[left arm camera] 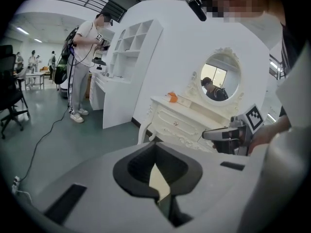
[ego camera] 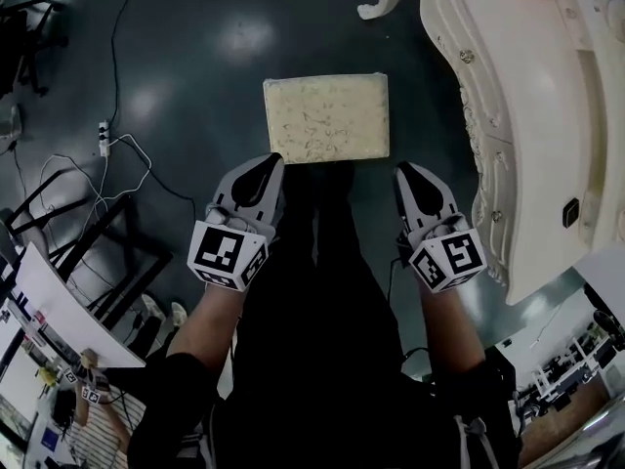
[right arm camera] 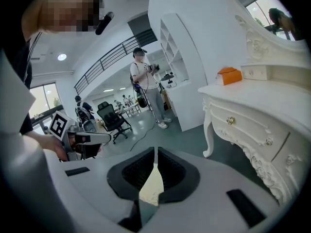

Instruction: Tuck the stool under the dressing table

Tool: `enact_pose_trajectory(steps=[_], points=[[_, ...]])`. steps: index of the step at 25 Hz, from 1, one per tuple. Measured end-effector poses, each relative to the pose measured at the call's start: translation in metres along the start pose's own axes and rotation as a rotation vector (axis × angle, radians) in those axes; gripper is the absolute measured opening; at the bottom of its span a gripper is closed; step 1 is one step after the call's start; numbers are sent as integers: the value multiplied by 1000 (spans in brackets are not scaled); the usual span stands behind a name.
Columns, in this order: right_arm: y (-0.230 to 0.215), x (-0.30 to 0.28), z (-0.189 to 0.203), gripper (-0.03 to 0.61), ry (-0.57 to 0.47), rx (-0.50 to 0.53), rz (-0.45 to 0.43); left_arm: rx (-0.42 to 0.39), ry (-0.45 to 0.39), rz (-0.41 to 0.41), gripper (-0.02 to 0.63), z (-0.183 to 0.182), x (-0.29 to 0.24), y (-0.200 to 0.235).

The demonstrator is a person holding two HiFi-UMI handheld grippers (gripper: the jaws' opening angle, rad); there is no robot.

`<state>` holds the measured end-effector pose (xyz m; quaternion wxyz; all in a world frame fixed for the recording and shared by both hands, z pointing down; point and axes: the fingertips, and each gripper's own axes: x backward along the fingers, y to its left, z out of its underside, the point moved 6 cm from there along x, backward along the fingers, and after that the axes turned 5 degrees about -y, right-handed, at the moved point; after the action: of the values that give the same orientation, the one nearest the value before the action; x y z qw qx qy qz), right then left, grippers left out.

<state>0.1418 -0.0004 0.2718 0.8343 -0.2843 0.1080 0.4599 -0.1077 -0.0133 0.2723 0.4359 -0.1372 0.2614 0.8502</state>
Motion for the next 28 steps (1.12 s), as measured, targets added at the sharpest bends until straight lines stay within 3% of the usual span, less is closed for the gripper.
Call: enact_pose_trajectory(steps=[9, 17, 20, 25, 28], points=[[-19, -46, 68, 21, 79, -37, -25, 64, 41, -50, 6, 70, -33, 34], [-39, -84, 125, 21, 136, -61, -58, 50, 115, -61, 8, 139, -58, 63], [-51, -97, 146, 21, 148, -67, -59, 116, 156, -43, 100, 171, -73, 76], [-74, -115, 178, 29, 189, -77, -61, 188, 179, -75, 163, 205, -88, 97], [-86, -126, 191, 97, 219, -87, -61, 200, 204, -100, 220, 222, -97, 110]])
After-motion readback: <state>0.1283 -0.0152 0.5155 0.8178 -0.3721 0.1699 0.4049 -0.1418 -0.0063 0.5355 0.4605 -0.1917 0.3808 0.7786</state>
